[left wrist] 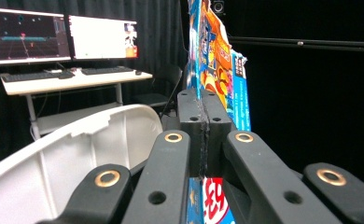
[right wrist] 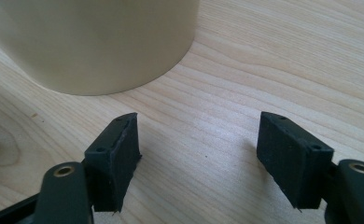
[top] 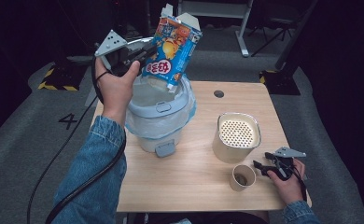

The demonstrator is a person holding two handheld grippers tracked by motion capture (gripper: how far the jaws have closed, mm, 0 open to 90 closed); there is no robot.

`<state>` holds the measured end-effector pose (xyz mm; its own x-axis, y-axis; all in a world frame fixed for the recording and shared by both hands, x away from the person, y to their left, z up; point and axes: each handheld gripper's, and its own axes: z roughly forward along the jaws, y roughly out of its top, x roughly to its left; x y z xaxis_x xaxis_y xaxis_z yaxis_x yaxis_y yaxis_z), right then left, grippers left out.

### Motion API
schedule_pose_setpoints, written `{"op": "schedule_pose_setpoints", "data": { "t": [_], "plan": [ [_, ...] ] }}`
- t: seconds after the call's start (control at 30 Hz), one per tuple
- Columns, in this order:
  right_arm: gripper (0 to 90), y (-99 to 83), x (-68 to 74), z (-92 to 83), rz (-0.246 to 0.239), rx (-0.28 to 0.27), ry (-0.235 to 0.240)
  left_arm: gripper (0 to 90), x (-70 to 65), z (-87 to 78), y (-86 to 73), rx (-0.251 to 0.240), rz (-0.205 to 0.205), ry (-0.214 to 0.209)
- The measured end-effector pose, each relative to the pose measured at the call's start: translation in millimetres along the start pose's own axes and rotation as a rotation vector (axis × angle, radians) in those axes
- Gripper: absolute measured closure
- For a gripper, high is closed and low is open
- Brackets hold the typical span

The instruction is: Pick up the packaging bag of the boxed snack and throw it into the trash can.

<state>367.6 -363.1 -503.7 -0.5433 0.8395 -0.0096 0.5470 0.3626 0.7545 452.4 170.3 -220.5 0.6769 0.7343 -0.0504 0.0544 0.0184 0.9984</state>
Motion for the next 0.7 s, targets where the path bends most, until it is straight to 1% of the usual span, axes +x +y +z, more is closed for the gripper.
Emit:
{"op": "schedule_pose_setpoints", "data": {
  "t": [0.07,0.2,0.37,0.47,0.53,0.7],
  "plan": [
    [30.1,0.0,0.0,0.0,0.0,0.0,0.0,89.4,0.8,3.9,-6.0,0.025,0.006,0.011],
    [30.1,0.0,0.0,0.0,0.0,0.0,0.0,89.4,1.7,6.0,-9.9,0.032,0.001,0.014],
    [30.1,0.0,0.0,0.0,0.0,0.0,0.0,89.4,3.7,7.5,-13.2,0.051,0.009,0.027],
    [30.1,0.0,0.1,0.0,0.0,0.0,0.0,89.4,4.9,7.7,-16.1,0.06,0.006,0.038],
    [30.2,0.0,0.2,-0.1,0.001,0.0,-0.001,89.4,6.2,7.5,-18.5,0.064,-0.005,0.043],
    [30.2,-0.1,0.2,-0.1,0.0,0.0,-0.002,89.4,7.6,6.8,-21.8,0.08,-0.002,0.053]
  ]
}}
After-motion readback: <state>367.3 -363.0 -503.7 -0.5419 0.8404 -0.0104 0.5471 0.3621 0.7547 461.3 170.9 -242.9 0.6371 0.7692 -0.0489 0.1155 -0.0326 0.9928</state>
